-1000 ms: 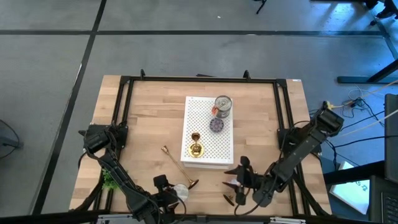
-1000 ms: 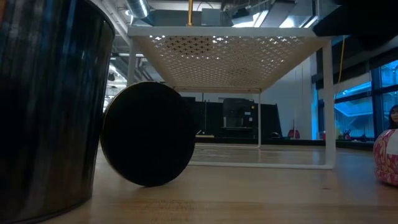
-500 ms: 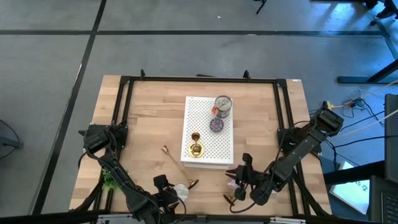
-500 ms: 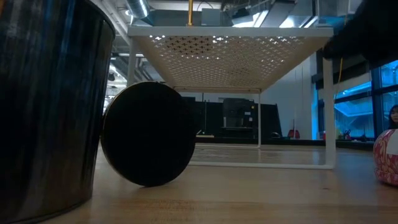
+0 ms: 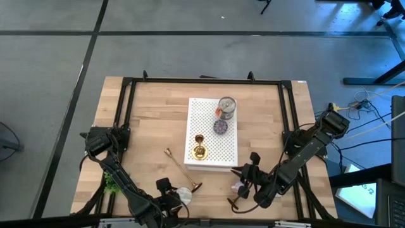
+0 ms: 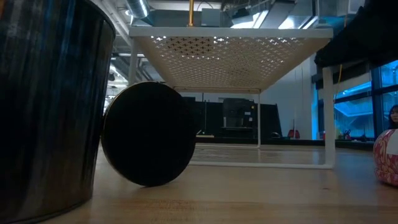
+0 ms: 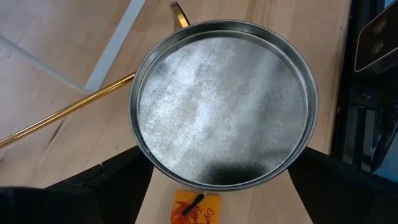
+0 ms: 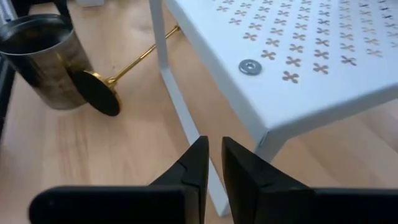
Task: Pick & Place candle stick holders
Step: Put the left silver scented candle on the shelf
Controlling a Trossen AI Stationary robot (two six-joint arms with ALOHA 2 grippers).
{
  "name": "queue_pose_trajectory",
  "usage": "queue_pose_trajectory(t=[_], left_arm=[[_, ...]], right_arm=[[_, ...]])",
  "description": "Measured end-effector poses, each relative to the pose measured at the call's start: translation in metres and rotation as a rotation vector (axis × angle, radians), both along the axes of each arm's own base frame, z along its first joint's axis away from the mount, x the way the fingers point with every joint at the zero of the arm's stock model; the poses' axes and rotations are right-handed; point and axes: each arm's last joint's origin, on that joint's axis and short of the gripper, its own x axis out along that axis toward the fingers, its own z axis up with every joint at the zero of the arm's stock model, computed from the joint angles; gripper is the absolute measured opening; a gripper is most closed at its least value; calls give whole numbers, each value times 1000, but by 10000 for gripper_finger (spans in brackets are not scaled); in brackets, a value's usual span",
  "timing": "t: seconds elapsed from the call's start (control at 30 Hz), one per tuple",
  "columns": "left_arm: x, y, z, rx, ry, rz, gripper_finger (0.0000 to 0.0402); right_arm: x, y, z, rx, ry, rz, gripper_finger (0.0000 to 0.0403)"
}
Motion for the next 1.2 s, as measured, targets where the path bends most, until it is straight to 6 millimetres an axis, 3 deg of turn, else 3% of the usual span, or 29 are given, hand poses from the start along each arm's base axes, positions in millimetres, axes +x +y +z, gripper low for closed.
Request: queue_pose_trajectory(t=[0.43, 0.67, 0.83, 1.2], left_arm=[[0, 0, 0, 19, -16, 0, 352], [1, 1, 1, 33, -16, -12, 352], [2, 0, 1, 35, -39, -6, 352], [3, 0, 2, 67, -82, -7, 352]], right_arm=[[4, -7, -2, 25, 19, -41, 47], [14, 9, 7, 176, 15, 151, 47], [19, 14, 12, 197, -58, 181, 47], [53, 24, -16, 206, -46, 195, 47]])
